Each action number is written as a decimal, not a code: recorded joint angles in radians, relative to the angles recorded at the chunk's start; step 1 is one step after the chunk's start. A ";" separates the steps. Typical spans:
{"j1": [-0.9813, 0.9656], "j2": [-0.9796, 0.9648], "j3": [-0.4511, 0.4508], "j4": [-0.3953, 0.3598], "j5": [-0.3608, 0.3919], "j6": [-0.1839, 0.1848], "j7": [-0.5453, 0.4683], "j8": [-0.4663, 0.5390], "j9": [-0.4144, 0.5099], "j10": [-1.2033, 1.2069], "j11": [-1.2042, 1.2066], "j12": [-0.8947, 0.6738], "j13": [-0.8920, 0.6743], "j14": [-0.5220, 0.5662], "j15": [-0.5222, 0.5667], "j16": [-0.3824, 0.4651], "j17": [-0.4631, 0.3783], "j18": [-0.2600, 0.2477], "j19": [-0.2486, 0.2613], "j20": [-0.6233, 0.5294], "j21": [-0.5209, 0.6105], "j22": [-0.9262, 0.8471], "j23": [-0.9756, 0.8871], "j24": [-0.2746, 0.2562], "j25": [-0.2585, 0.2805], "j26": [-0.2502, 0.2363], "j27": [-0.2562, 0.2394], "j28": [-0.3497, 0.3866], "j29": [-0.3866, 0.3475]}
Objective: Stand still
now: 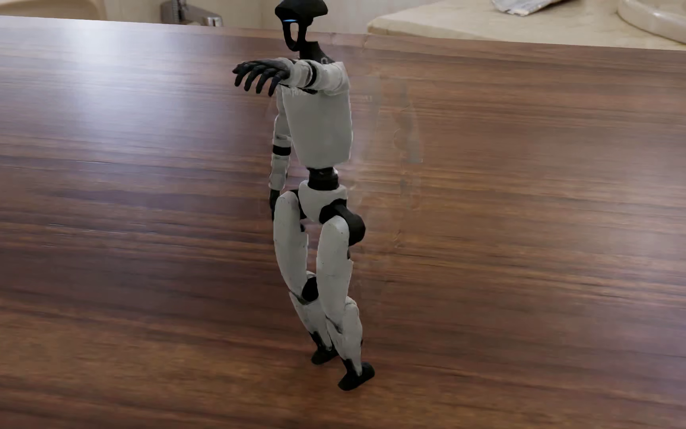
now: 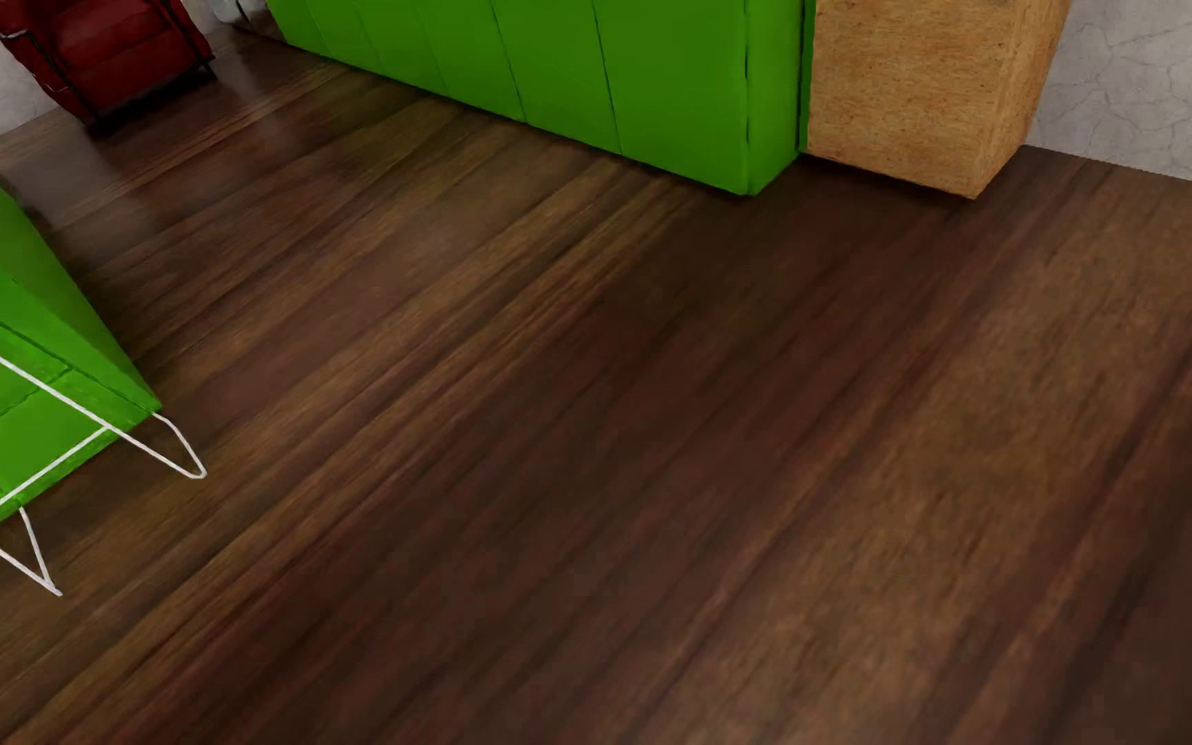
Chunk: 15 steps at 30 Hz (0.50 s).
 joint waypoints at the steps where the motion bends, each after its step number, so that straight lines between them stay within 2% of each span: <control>1: 0.000 -0.001 0.018 -0.001 -0.002 -0.005 0.000 0.000 -0.003 -0.001 0.001 0.013 0.007 0.003 -0.003 -0.015 0.009 0.000 0.000 0.000 0.003 0.013 0.001 0.000 0.000 0.000 0.000 0.000 0.000; 4: 0.001 -0.001 0.092 -0.006 -0.008 -0.028 0.000 0.000 -0.010 -0.006 0.000 0.207 0.002 0.018 -0.005 -0.081 0.028 0.000 0.000 0.000 0.082 -0.022 0.014 0.000 0.000 0.000 0.000 0.000 0.000; 7: 0.003 0.010 0.118 -0.004 -0.009 -0.059 0.000 0.000 -0.012 -0.004 -0.017 0.462 -0.062 0.010 0.003 -0.193 0.053 0.000 0.000 0.000 0.139 -0.032 0.069 0.000 0.000 0.000 0.000 0.000 0.000; 12: 0.001 0.019 0.121 0.001 -0.008 -0.141 0.000 0.000 -0.009 0.000 -0.033 0.866 -0.131 0.000 0.024 -0.406 0.128 0.000 0.000 0.000 -0.018 -0.051 0.015 0.000 0.000 0.000 0.000 0.000 0.000; 14: -0.001 0.018 0.144 0.006 -0.005 -0.175 0.000 0.000 -0.006 -0.001 -0.041 1.000 -0.139 -0.004 0.032 -0.481 0.156 0.000 0.000 0.000 -0.020 -0.068 -0.003 0.000 0.000 0.000 0.000 0.000 0.000; 15: -0.002 0.018 0.157 0.007 -0.004 -0.190 0.000 0.000 -0.002 0.000 -0.042 1.044 -0.148 -0.006 0.034 -0.521 0.168 0.000 0.000 0.000 0.017 -0.043 0.007 0.000 0.000 0.000 0.000 0.000 0.000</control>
